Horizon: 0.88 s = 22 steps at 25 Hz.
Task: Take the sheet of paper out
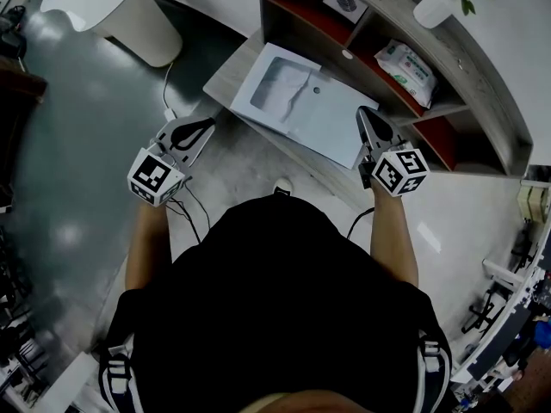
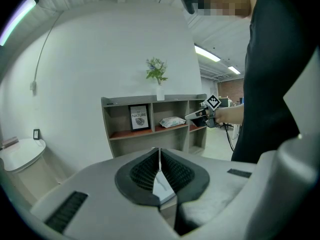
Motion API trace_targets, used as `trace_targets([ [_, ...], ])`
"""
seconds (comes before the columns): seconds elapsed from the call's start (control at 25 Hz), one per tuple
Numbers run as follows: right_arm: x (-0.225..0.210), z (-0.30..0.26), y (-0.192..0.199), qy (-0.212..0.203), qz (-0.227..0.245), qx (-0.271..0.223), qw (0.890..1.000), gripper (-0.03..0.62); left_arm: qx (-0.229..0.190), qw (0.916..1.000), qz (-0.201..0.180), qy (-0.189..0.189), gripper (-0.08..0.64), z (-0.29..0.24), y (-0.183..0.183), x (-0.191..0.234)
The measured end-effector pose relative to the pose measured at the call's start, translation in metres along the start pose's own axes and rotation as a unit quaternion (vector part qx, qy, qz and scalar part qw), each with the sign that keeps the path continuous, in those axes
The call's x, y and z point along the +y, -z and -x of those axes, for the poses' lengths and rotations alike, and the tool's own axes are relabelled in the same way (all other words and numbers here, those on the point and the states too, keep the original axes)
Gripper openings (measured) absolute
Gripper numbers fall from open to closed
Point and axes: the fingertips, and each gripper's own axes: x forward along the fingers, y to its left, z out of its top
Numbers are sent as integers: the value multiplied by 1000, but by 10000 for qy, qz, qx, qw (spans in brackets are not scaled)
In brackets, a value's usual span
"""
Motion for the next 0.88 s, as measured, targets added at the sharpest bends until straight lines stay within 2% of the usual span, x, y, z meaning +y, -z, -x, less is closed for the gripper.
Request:
trace_targets([
  [0.44,-27,-2,-3,-151,-40,8,9999,14,38,10000,-58,-38,29,-31,-13,-5],
  [0.88,-46,-1,2,-253,-133,83,9996,14,100,9998,-142,75,28,-57,-21,-15],
])
